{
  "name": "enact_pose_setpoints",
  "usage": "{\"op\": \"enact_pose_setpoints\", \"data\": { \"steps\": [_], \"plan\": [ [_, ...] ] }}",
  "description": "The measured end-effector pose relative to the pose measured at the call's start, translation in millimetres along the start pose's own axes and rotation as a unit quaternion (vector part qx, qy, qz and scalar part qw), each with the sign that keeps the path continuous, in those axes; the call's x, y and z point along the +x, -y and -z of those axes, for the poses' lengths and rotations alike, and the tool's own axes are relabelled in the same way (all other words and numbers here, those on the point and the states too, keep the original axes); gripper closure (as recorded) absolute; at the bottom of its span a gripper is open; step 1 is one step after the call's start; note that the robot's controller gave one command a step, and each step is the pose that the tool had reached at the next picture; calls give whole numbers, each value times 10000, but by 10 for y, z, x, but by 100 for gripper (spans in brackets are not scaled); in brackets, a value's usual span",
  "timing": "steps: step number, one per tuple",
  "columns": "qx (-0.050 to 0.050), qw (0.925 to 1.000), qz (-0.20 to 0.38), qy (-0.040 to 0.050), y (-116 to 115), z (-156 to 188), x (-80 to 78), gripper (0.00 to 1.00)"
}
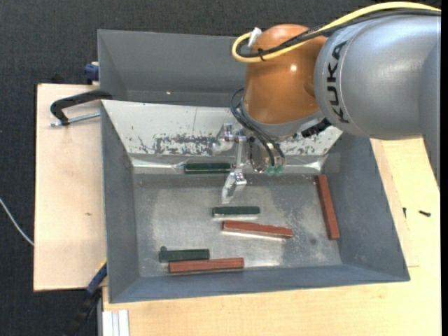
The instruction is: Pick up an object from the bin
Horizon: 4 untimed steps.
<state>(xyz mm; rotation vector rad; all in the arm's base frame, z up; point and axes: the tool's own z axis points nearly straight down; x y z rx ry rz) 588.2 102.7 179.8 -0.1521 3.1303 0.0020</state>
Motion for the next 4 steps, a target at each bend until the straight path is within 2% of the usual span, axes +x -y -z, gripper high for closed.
{"op": "enact_pose_setpoints", "data": {
  "steps": [1, 2, 3, 4],
  "plan": [
    [2, 9985, 538, -40, 12, -349, -9, 0],
    [2, 9993, -383, -22, 468, -1004, 542, 100],
    [2, 9993, -382, -22, 468, -1004, 542, 100],
    [3, 9996, -273, -24, 407, 1038, 463, 100]
  ]
}}
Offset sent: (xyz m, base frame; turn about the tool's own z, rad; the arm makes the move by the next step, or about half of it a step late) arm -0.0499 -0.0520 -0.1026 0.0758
